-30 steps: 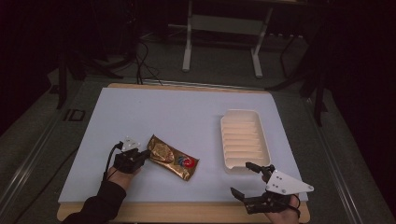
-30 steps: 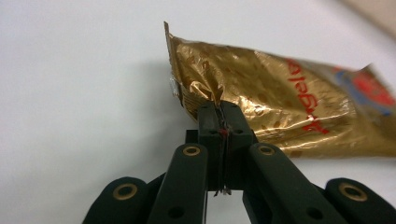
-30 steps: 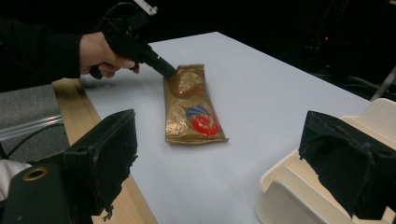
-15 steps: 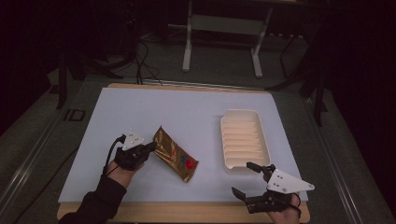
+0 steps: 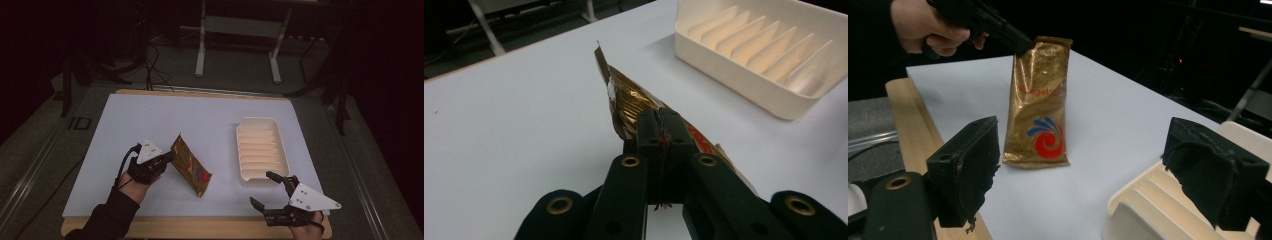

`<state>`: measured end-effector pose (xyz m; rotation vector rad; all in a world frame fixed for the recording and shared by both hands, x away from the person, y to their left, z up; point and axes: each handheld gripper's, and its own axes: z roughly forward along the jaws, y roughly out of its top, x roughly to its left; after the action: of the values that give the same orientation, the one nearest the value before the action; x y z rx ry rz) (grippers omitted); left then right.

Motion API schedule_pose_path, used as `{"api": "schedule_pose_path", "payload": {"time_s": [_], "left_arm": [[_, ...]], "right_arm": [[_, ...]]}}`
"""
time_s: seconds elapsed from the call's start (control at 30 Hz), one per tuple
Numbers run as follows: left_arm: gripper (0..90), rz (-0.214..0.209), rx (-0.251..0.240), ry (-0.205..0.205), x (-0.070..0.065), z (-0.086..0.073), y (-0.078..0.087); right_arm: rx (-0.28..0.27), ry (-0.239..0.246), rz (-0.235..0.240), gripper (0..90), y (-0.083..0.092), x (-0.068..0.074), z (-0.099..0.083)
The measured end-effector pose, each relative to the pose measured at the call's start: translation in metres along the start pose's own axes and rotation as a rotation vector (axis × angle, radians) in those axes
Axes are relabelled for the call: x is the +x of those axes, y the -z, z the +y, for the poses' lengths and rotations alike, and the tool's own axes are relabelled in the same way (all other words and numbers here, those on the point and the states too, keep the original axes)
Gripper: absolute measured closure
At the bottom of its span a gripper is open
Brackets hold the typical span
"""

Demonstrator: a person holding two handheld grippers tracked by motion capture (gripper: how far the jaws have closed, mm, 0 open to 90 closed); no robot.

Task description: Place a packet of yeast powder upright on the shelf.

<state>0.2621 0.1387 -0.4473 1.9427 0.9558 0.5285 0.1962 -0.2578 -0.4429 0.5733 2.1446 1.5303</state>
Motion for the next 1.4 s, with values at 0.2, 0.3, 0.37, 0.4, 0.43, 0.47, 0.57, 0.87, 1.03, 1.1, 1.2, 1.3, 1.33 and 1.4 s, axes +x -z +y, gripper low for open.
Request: {"api": "schedule_pose_path", "payload": {"time_s": [0.2, 0.3, 0.37, 0.4, 0.43, 0.47, 0.57, 0.87, 1.03, 1.1, 1.2, 1.3, 1.33, 1.4], "left_arm": [[89.8, -0.03, -0.026, -0.008, -0.007, 0.009, 0.002], [89.9, -0.057, -0.04, -0.013, -0.009, 0.014, 0.002], [89.8, -0.081, -0.049, -0.028, -0.011, 0.017, 0.003], [89.8, -0.093, -0.05, -0.037, -0.012, 0.018, 0.003], [89.8, -0.101, -0.05, -0.049, -0.013, 0.02, 0.003], [89.8, -0.1, -0.055, -0.058, -0.014, 0.021, 0.004], [89.8, -0.106, -0.061, -0.098, -0.019, 0.026, 0.005], [89.9, -0.183, -0.078, -0.252, -0.031, 0.043, 0.015], [89.9, -0.207, -0.128, -0.305, -0.031, 0.05, 0.024], [89.9, -0.228, -0.166, -0.347, -0.03, 0.052, 0.029], [89.8, -0.263, -0.233, -0.404, -0.03, 0.055, 0.035], [89.8, -0.299, -0.267, -0.426, -0.031, 0.058, 0.037], [89.8, -0.325, -0.275, -0.427, -0.031, 0.059, 0.038], [89.8, -0.356, -0.296, -0.433, -0.032, 0.06, 0.039]], "right_arm": [[0.02, -0.02, 0.001, 14.5, 0.0, -0.004, 0.001], [0.047, -0.015, -0.025, 14.0, 0.0, -0.004, 0.002], [0.042, -0.005, -0.046, 14.0, 0.001, -0.004, 0.003], [0.04, 0.003, -0.056, 13.9, 0.002, -0.004, 0.004], [0.042, 0.008, -0.066, 13.9, 0.003, -0.004, 0.005], [0.044, 0.011, -0.072, 13.9, 0.004, -0.004, 0.006], [0.047, 0.011, -0.06, 16.2, 0.004, -0.004, 0.008], [0.054, -0.054, 0.037, 19.3, -0.001, -0.003, 0.012], [0.072, -0.081, 0.036, 15.2, -0.002, -0.006, 0.016], [0.064, -0.093, 0.027, 14.1, -0.001, -0.008, 0.018], [0.037, -0.095, 0.017, 13.1, 0.002, -0.012, 0.026], [0.021, -0.061, 0.009, 13.0, 0.004, -0.014, 0.034], [0.017, -0.072, 0.027, 13.0, 0.004, -0.015, 0.038], [0.009, -0.082, 0.037, 13.2, 0.004, -0.016, 0.041]]}}
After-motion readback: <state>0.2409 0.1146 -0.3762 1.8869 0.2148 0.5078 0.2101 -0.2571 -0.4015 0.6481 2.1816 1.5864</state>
